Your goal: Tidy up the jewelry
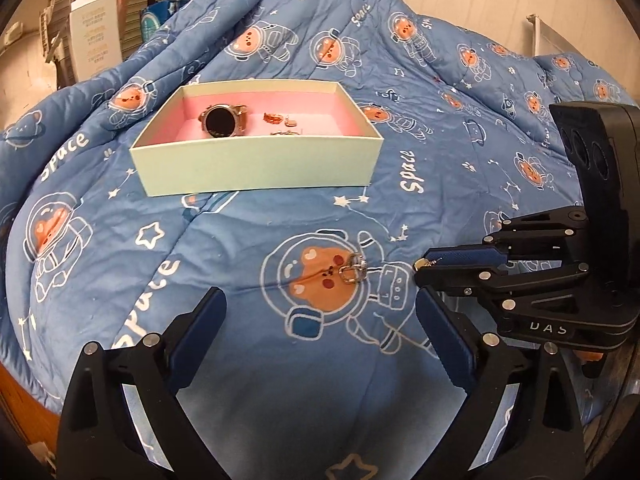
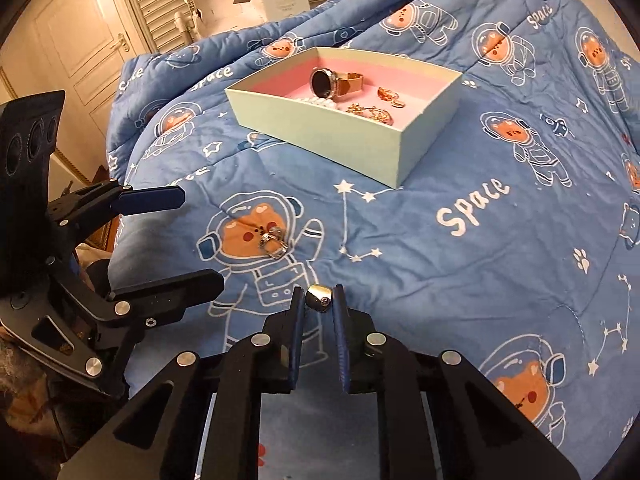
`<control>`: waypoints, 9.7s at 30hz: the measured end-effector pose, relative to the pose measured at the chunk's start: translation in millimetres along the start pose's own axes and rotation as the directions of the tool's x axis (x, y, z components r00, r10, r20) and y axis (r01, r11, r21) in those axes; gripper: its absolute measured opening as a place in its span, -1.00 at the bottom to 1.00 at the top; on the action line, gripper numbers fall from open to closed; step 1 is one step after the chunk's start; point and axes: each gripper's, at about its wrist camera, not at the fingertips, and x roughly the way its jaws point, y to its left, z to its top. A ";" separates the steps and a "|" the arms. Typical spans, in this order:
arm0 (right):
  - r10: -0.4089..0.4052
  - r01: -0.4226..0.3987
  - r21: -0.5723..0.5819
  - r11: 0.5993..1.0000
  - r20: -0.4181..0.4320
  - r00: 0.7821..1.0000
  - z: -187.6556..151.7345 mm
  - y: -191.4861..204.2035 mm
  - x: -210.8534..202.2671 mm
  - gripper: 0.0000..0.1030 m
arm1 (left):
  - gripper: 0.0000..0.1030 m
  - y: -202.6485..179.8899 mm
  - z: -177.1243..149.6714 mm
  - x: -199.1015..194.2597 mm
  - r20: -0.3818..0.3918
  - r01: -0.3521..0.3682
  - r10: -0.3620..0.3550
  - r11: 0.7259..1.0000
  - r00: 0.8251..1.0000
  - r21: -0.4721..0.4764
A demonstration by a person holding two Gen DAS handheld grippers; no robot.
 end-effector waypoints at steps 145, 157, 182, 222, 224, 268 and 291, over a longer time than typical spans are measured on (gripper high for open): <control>0.023 -0.025 -0.038 0.999 -0.046 0.999 202.9 -40.6 70.4 0.22 | 0.62 79.0 131.8 46.6 -0.136 0.012 -0.015 1.000 0.991 -0.020; -0.078 0.087 -0.025 0.996 0.255 0.964 159.5 -29.1 10.5 0.62 | 0.79 77.1 97.9 -6.0 0.114 -0.167 0.176 0.982 0.978 -0.087; -0.346 0.317 0.147 0.937 0.527 0.776 -16.1 53.3 -124.7 0.87 | 0.87 13.7 -35.4 -146.7 0.398 -0.272 0.387 0.909 0.832 -0.315; -0.409 0.343 0.226 0.912 0.585 0.700 -63.2 68.1 -151.1 0.87 | 0.88 -24.8 -70.9 -171.8 0.449 -0.271 0.398 0.907 0.800 -0.322; -0.409 0.341 0.229 0.912 0.586 0.700 -63.2 68.2 -151.4 0.87 | 0.88 -24.5 -70.7 -171.1 0.446 -0.271 0.398 0.907 0.802 -0.321; -0.410 0.341 0.231 0.911 0.585 0.700 -65.8 67.5 -152.4 0.87 | 0.88 -23.3 -71.4 -171.4 0.437 -0.280 0.409 0.902 0.801 -0.330; -0.410 0.343 0.228 0.911 0.583 0.702 -65.5 68.7 -151.6 0.87 | 0.88 -24.1 -70.5 -171.8 0.436 -0.265 0.398 0.904 0.807 -0.334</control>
